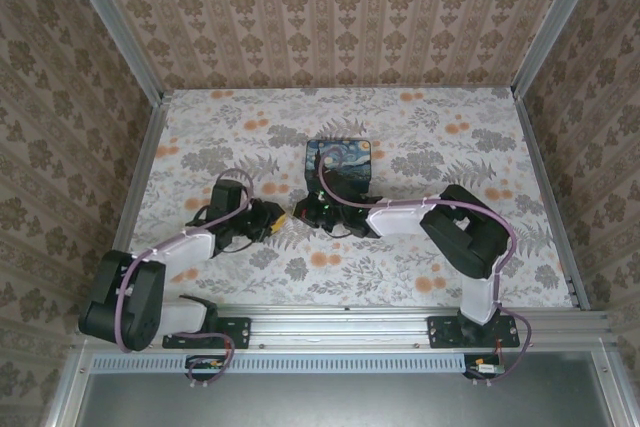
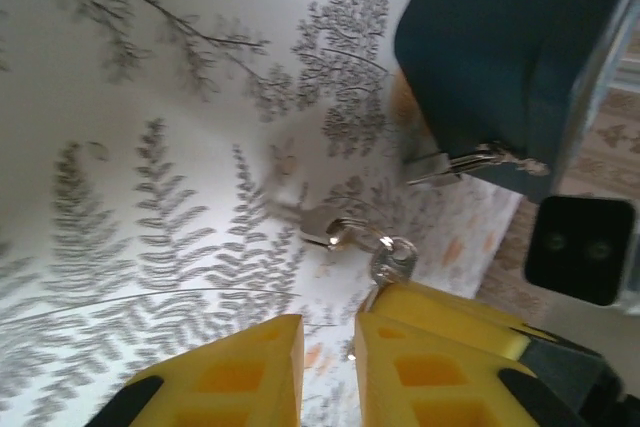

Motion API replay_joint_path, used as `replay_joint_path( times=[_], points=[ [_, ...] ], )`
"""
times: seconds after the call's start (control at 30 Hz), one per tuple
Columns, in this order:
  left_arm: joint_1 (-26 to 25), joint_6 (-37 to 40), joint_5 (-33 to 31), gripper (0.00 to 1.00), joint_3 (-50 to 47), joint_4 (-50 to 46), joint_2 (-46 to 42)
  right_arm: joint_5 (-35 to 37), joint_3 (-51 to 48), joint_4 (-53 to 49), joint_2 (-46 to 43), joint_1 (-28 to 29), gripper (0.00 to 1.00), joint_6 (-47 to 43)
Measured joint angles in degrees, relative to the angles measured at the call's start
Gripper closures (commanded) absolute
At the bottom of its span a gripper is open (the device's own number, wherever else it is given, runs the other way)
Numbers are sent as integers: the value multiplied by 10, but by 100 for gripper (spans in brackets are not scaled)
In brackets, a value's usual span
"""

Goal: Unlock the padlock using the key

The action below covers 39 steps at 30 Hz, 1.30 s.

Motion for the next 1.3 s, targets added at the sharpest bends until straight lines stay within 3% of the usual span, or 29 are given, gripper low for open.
replay_joint_path(
  times=[0.2,0.57,1.03,1.3],
  points=[
    [-1,-62,18,81,-36,105,24,21,-17,41,0,-1,96,99],
    [-12,-102,32,81,-38,171,36,51,-42,95,0,-1,96,215],
    [-16,-124,37,89,-39,223,58,60,-45,129,0,0,96,262],
    [-11,-126,40,100,-40,224,58,61,-47,131,0,2,95,271]
  ],
)
